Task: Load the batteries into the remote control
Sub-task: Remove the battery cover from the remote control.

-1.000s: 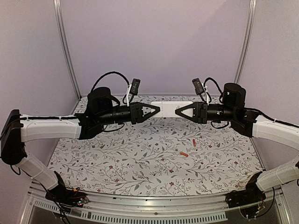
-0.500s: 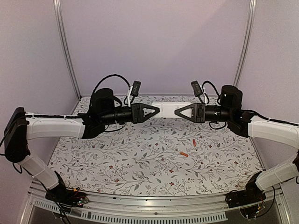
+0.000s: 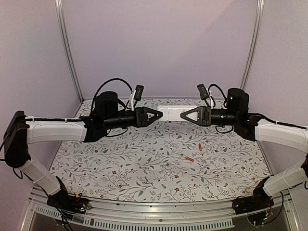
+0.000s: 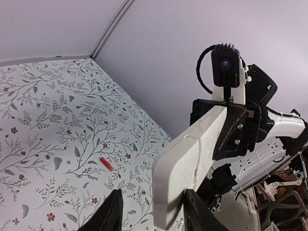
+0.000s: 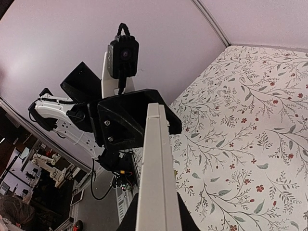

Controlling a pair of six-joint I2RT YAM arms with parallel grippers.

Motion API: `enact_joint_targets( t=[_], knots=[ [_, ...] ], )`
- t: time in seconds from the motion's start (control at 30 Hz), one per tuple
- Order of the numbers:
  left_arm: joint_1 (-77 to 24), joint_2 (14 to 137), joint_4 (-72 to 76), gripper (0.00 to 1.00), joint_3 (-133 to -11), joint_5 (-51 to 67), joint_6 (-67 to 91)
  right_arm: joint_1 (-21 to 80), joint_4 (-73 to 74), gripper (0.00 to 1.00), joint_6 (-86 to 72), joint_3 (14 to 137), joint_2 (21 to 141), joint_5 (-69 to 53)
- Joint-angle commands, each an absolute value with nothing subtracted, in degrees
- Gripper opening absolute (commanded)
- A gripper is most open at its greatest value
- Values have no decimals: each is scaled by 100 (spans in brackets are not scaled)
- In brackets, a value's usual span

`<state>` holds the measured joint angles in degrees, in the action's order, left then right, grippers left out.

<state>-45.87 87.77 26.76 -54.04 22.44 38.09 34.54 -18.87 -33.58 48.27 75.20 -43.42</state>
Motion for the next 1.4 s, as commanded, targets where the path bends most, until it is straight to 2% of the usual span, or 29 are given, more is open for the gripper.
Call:
enact_joint_targets(
  t=[0.0,0.13,0.77,0.87,1.0,1.37],
  knots=[
    [-4408,8732,2119,37,-5414,1773,3695,3428,-2171,0,-3357,4887,7481,-4474],
    [-4395,8766,2252,22,-5439,1958,3684,3435,-2171,0,-3365,4904,7488,-4489],
    [-4403,8895,3100,3,-5421,2806,3889,3367,-1747,0,-3208,4991,7623,-4245],
    [-4403,8983,3122,4,-5460,2807,3907,3374,-1757,0,-3214,5031,7642,-4358],
    [-4403,9127,3214,13,-5524,2934,3979,3377,-1790,0,-3232,5036,7651,-4426],
    [-4403,9254,3774,13,-5502,3271,4180,3375,-1795,0,-3269,5020,7728,-4331]
  ],
)
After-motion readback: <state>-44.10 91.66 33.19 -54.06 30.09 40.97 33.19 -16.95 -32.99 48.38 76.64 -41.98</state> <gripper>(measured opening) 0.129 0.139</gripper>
